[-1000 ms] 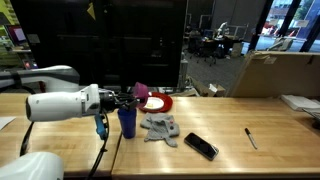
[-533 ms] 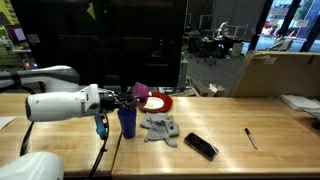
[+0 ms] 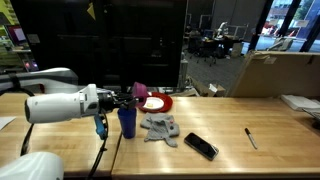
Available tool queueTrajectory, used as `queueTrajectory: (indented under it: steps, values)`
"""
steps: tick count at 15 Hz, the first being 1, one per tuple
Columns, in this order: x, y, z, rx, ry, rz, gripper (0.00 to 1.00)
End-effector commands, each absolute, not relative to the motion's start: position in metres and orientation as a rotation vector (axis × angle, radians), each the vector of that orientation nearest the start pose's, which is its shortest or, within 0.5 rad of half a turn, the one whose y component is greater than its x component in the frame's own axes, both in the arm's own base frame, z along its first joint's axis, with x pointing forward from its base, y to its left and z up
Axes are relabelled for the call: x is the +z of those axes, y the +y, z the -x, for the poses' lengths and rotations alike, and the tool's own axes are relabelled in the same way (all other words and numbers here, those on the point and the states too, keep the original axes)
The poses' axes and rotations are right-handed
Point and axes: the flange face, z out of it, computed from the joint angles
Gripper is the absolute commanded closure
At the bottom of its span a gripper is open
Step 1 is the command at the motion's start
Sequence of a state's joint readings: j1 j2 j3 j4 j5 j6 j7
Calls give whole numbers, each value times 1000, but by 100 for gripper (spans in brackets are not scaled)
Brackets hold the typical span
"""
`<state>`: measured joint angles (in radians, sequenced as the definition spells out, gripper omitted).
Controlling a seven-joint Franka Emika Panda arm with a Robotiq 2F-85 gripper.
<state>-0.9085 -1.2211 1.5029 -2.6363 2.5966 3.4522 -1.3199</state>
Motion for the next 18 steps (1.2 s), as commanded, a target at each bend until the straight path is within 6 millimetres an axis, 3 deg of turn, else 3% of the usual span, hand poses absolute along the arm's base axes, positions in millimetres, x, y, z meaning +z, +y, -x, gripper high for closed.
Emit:
queueTrajectory:
  steps: [1,18]
  values:
    - [379,87,-294,1621,-526,-1961,99]
    - [373,87,-292,1609,-473,-1921,99]
